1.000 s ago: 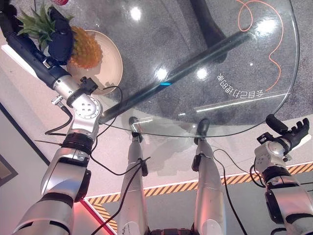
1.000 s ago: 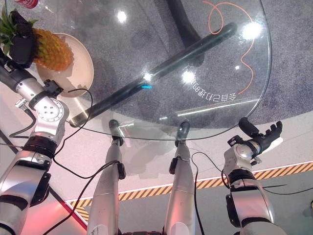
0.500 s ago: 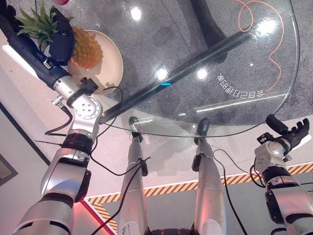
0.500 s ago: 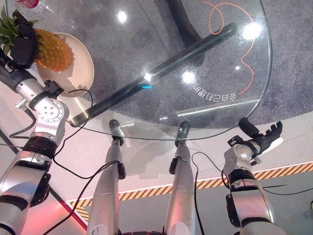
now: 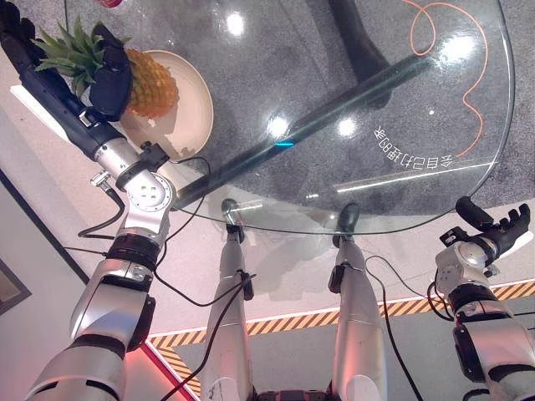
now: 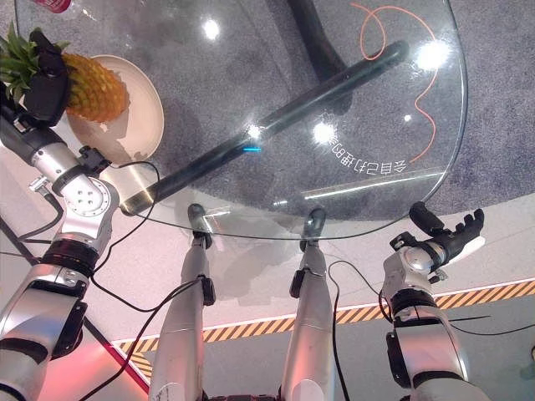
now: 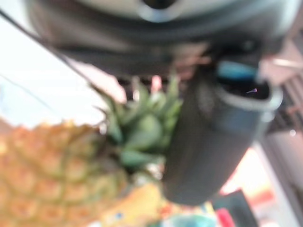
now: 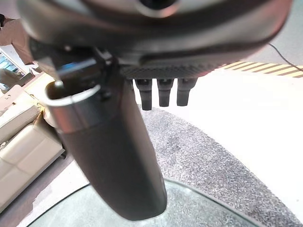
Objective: Pick up the fruit to the plate
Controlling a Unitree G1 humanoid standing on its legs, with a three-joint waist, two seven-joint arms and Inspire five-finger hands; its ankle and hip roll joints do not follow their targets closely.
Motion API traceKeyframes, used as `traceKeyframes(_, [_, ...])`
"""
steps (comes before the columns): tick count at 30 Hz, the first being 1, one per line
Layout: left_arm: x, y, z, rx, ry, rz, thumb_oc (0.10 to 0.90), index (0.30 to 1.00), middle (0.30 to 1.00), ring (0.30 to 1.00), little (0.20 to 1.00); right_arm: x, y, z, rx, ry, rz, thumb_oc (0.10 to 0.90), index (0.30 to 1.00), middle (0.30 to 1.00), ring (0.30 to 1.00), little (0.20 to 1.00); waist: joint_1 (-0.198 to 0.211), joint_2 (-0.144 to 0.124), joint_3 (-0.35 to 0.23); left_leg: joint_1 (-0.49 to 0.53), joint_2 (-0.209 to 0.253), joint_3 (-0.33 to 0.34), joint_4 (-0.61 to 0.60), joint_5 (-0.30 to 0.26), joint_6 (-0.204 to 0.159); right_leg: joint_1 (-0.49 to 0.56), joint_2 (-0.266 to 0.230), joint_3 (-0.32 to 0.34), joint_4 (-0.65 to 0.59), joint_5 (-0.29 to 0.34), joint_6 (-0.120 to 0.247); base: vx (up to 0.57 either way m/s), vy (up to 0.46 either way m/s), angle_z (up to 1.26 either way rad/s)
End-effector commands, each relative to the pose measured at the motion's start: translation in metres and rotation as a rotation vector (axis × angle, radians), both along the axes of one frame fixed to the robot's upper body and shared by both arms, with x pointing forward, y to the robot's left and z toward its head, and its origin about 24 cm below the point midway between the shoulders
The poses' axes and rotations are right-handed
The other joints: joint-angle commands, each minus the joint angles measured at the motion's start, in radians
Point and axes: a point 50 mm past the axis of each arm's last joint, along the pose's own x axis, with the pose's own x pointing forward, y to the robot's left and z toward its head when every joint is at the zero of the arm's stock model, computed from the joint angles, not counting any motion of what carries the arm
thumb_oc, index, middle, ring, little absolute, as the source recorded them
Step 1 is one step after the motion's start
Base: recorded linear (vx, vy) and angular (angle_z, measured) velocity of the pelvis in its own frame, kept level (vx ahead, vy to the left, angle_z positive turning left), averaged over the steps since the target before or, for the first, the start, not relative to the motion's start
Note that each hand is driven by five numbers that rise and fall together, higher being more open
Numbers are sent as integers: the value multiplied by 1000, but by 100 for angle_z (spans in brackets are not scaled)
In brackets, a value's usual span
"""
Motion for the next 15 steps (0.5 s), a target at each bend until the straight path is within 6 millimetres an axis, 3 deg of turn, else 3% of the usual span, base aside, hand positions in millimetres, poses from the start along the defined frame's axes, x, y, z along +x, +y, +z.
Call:
traceKeyframes(1, [-7,8,19,-14,-117,3,800,900,900,900,900,1,-21,36,-42,-108,-98,800,900,900,900,900,51,-38,-18,-12,22,-32,131,-144,-44,8,2,-71,-28,72,13,0,0,0])
traceKeyframes(15, [-9,3,-1,-5,-72,-41,800,900,900,900,900,-7,-26,27,-23,-106,-112,800,900,900,900,900,70,-37,-18,8,21,-43,160,-167,-40,26,1,-87,18,39,9,-6,-9,0])
